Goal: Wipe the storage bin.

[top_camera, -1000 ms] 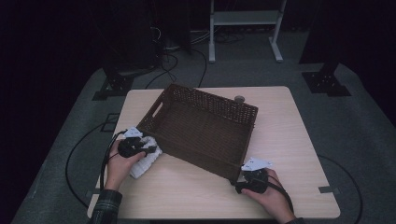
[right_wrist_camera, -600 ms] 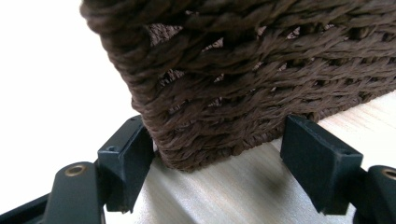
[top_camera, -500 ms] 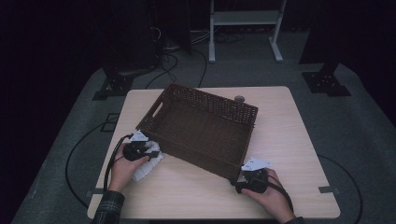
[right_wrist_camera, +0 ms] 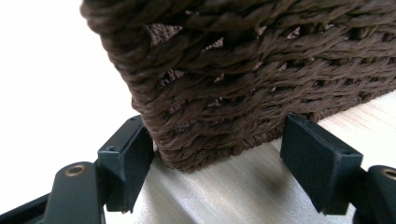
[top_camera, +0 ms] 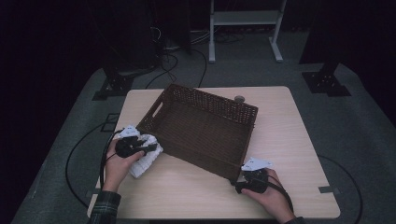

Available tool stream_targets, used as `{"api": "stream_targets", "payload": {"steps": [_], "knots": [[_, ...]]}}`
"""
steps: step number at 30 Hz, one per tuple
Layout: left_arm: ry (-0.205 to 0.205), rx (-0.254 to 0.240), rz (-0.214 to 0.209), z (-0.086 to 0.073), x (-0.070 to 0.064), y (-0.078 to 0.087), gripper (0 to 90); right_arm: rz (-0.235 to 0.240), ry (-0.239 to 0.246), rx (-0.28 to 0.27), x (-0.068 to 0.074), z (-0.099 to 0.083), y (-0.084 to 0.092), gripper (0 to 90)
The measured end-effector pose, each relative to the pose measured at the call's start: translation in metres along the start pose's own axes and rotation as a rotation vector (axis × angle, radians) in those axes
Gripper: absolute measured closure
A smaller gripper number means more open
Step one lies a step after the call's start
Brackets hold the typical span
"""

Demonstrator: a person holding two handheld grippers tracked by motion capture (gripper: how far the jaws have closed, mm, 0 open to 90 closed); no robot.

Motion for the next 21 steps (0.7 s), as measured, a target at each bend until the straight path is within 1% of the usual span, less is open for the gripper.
{"api": "stream_targets", "payload": {"steps": [7,12,17,21], "knots": [[-0.036,-0.026,0.016,0.013,-0.007,0.013,68.5,-0.001,0.001,-0.001,0.000,0.000,0.000,25.1],[-0.050,-0.043,0.014,0.020,-0.012,0.018,68.6,0.000,-0.001,0.000,0.000,0.000,0.000,25.1],[-0.049,-0.039,0.005,0.018,-0.013,0.014,68.6,0.000,-0.001,0.001,0.000,0.000,0.000,25.2],[-0.046,-0.018,0.001,0.014,-0.013,0.007,68.5,-0.001,0.000,0.000,0.000,0.000,0.000,25.2]]}}
Point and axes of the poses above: each handheld gripper's, and its own axes: y roughly backward along the jaws, z roughly out of its top, x roughly to its left, the point moved 8 cm from there along -y, roughly forward along the jaws, and after that the axes turned 3 degrees about -z, right-handed, at the moved point
